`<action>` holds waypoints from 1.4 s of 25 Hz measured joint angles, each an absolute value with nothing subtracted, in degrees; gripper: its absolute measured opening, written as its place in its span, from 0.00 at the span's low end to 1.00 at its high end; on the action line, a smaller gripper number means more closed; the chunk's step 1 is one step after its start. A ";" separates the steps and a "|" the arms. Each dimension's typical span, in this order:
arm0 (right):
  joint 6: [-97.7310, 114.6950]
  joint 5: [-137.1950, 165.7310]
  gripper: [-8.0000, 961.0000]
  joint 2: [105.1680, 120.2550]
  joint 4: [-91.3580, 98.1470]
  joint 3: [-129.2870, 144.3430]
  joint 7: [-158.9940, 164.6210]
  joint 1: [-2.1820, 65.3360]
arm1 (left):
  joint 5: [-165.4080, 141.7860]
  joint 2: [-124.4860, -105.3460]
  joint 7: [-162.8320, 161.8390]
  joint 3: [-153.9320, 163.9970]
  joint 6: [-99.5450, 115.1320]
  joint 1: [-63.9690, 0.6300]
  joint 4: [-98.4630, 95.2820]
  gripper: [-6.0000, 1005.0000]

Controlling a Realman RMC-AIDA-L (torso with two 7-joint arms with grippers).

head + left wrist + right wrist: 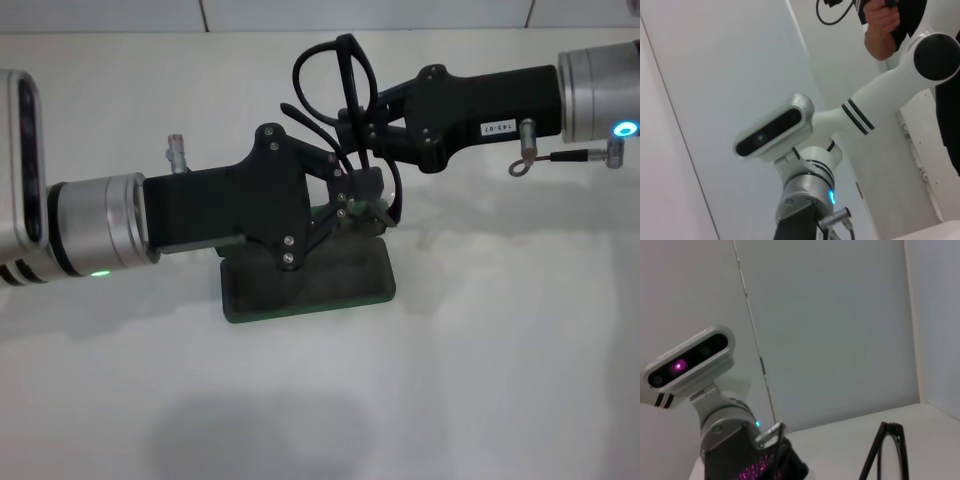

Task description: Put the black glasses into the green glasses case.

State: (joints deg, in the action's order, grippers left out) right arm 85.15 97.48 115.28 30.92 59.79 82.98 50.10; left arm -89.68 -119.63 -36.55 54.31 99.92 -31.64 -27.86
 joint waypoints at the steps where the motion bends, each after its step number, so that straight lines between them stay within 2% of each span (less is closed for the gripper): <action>1: 85.18 97.59 0.12 115.29 30.95 59.96 82.98 50.10 | -89.55 -119.65 -36.55 54.31 99.92 -31.64 -27.86 0.04; 35: 88.42 98.74 0.12 115.22 31.03 63.12 82.79 50.03 | -88.97 -119.71 -36.93 54.32 99.14 -32.96 -27.86 0.05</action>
